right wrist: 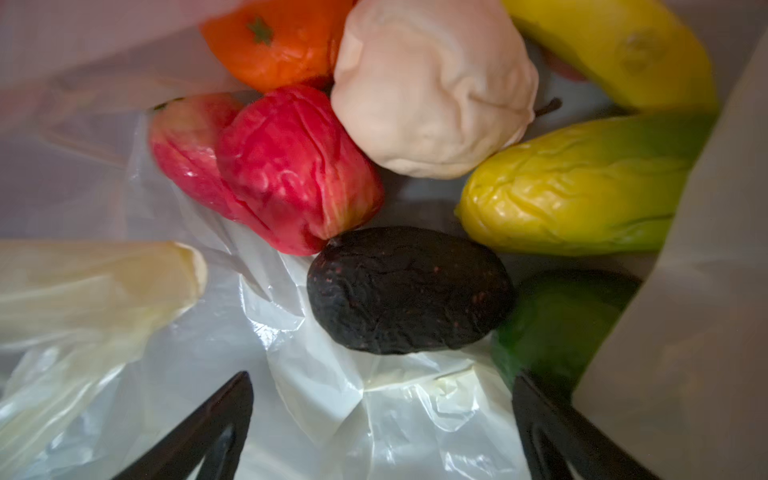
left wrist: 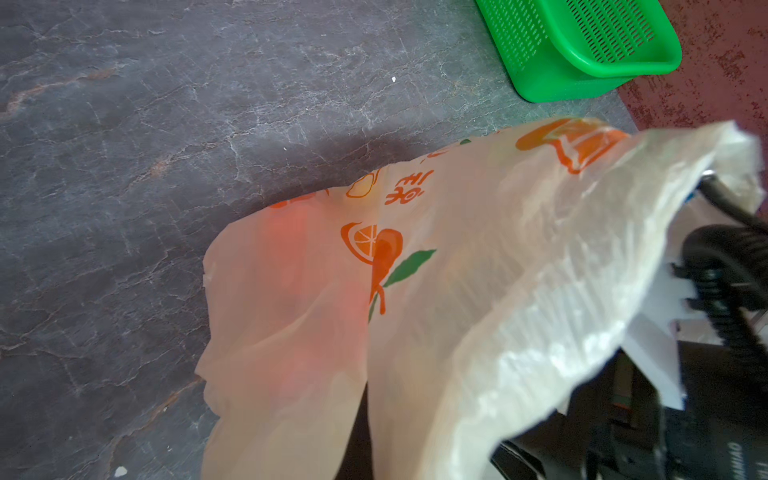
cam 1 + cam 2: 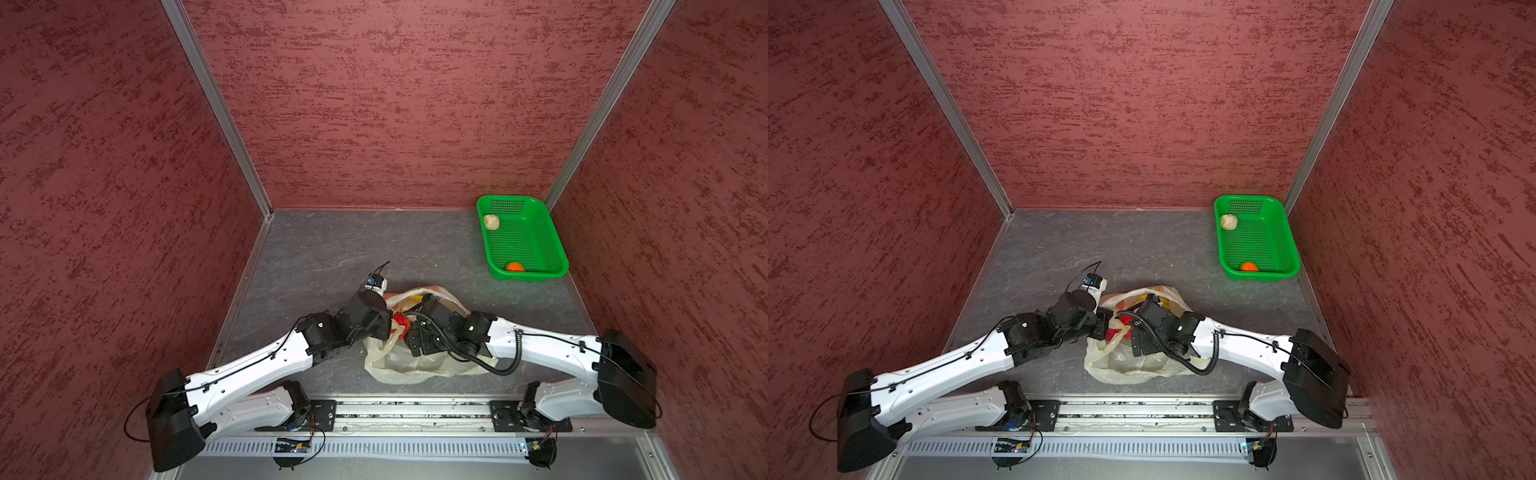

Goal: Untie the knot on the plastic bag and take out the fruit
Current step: 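Close the right gripper on the dark avocado inside the bag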

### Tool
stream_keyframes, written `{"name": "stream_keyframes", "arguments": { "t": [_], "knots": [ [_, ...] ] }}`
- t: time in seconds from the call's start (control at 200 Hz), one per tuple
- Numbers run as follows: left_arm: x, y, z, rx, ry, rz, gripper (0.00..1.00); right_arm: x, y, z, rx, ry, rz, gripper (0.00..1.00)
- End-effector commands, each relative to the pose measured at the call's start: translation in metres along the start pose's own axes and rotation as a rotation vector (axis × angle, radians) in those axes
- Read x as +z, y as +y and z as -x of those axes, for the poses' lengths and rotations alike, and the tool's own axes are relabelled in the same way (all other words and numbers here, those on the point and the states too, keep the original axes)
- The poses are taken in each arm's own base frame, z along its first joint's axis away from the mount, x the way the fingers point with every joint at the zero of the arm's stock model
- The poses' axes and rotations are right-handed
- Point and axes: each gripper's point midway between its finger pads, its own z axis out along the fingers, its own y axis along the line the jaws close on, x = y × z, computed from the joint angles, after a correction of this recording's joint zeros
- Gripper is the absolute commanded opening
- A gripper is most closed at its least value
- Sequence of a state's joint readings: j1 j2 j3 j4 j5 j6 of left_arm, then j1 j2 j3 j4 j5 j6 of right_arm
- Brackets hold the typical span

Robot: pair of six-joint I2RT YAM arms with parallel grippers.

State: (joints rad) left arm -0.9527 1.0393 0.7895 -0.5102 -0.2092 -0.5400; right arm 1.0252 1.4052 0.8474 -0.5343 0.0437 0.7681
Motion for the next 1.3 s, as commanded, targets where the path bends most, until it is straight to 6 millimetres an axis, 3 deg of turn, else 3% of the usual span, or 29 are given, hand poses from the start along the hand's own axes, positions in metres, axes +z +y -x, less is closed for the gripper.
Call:
{"name": "stream_keyframes", "arguments": {
  "t": [0.0, 0.235, 0.361, 0.516, 0.676, 0.922, 1.127, 1.297],
  "knots": [
    [-0.007, -0.007, 0.014, -0.031, -0.068, -0.024, 0.0, 0.007, 0.001, 0.009, 0.111, -0.033, 0.018, 0.98],
    [-0.009, -0.013, 0.02, -0.034, -0.102, -0.045, 0.0, 0.019, -0.023, 0.032, 0.167, -0.099, -0.014, 0.98],
    [-0.004, -0.013, 0.012, -0.022, -0.092, -0.041, 0.0, 0.033, -0.041, 0.051, 0.166, -0.121, -0.061, 0.98],
    [0.001, -0.016, -0.003, -0.006, -0.065, -0.043, 0.0, 0.037, -0.046, 0.073, 0.134, -0.131, -0.097, 0.98],
    [0.002, -0.021, -0.01, 0.008, -0.052, -0.047, 0.0, 0.027, -0.035, 0.059, 0.149, -0.073, -0.033, 0.98],
    [0.014, -0.032, -0.024, 0.029, -0.017, -0.074, 0.0, 0.02, -0.049, 0.025, 0.301, 0.042, -0.073, 0.98],
    [0.023, -0.034, -0.033, 0.044, 0.002, -0.076, 0.0, 0.028, -0.043, 0.024, 0.427, 0.052, -0.044, 0.98],
    [0.021, -0.019, -0.031, 0.058, -0.017, -0.002, 0.0, 0.037, -0.04, 0.033, 0.45, 0.031, -0.042, 0.98]
  ]
}}
